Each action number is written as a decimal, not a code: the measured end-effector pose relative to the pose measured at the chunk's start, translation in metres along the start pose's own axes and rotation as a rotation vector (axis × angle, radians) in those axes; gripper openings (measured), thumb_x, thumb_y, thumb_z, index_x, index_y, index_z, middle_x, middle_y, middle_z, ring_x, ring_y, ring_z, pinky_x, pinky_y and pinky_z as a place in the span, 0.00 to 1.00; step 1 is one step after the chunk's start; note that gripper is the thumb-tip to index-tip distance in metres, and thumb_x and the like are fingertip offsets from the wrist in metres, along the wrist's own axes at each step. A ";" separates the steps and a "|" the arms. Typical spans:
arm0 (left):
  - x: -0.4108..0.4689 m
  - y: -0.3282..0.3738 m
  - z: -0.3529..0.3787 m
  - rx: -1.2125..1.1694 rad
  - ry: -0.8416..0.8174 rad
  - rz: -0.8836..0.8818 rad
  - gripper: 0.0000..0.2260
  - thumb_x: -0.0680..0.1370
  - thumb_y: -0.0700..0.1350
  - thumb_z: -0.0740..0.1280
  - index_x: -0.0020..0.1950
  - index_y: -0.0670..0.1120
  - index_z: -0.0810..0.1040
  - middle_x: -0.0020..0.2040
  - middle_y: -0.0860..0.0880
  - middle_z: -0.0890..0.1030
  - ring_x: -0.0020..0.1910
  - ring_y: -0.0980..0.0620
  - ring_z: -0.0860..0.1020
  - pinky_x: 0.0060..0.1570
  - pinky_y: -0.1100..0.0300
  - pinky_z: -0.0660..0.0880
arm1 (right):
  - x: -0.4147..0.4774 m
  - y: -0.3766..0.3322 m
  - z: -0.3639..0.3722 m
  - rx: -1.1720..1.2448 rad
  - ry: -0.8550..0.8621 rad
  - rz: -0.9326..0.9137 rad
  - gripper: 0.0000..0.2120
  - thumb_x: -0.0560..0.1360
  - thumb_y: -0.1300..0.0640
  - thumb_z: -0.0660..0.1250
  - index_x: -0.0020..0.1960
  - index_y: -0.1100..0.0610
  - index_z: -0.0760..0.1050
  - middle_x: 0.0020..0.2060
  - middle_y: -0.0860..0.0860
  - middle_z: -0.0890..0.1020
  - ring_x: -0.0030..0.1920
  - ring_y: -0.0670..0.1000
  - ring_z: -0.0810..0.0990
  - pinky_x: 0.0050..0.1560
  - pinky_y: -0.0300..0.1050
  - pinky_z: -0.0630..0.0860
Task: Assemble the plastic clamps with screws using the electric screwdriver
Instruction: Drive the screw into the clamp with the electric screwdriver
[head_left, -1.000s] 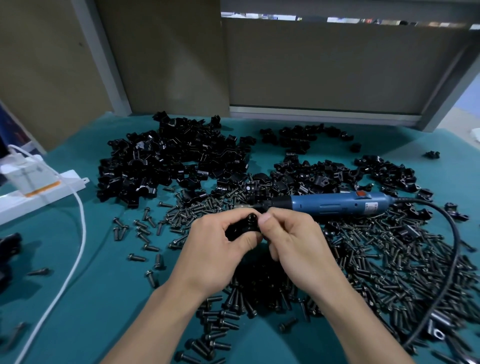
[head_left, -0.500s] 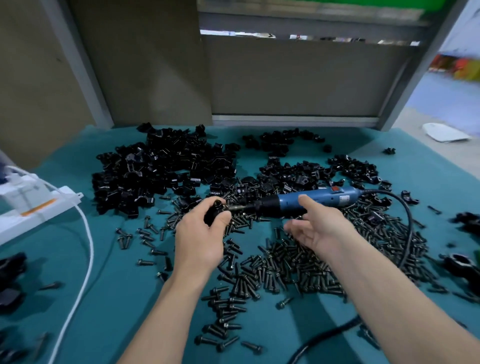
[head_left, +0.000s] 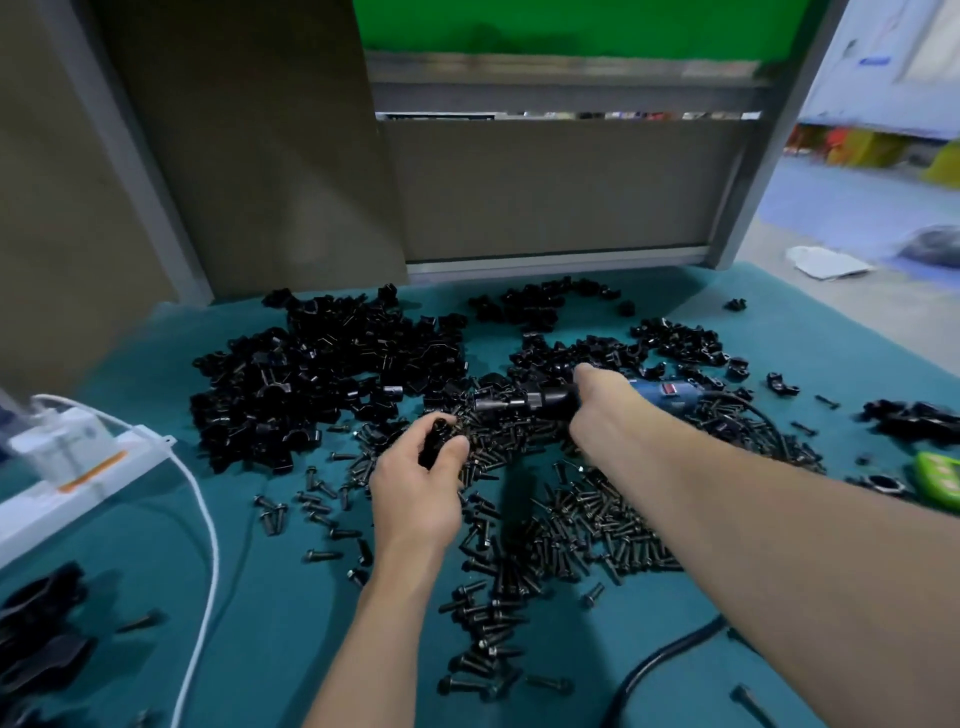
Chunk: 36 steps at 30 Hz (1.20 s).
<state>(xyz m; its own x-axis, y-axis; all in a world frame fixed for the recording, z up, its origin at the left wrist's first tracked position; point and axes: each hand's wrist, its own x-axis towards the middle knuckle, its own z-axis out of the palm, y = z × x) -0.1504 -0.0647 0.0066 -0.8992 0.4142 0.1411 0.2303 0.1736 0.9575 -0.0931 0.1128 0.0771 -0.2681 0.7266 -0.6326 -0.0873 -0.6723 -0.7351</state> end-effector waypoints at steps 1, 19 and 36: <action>0.001 0.000 0.000 -0.029 0.012 -0.012 0.13 0.82 0.48 0.70 0.47 0.68 0.78 0.34 0.54 0.83 0.27 0.56 0.75 0.29 0.63 0.74 | 0.000 -0.004 -0.004 0.040 -0.014 -0.022 0.12 0.78 0.59 0.68 0.59 0.57 0.70 0.53 0.52 0.77 0.42 0.51 0.76 0.35 0.45 0.72; -0.001 -0.008 0.013 0.185 -0.182 0.089 0.10 0.81 0.50 0.71 0.54 0.68 0.79 0.32 0.50 0.79 0.27 0.55 0.70 0.29 0.56 0.69 | 0.015 -0.005 -0.028 0.500 -0.384 -0.209 0.07 0.78 0.63 0.71 0.53 0.56 0.74 0.34 0.51 0.79 0.30 0.49 0.77 0.31 0.41 0.77; -0.005 -0.009 0.012 0.205 -0.219 0.149 0.09 0.81 0.48 0.72 0.53 0.65 0.81 0.30 0.58 0.74 0.26 0.58 0.66 0.28 0.66 0.65 | 0.036 0.003 -0.018 0.609 -0.442 -0.193 0.11 0.78 0.68 0.68 0.56 0.58 0.73 0.33 0.52 0.77 0.29 0.49 0.76 0.33 0.41 0.75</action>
<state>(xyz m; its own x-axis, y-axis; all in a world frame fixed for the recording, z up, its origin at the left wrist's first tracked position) -0.1433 -0.0574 -0.0056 -0.7536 0.6269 0.1975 0.4437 0.2635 0.8566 -0.0860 0.1398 0.0476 -0.5412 0.8006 -0.2570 -0.6486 -0.5920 -0.4783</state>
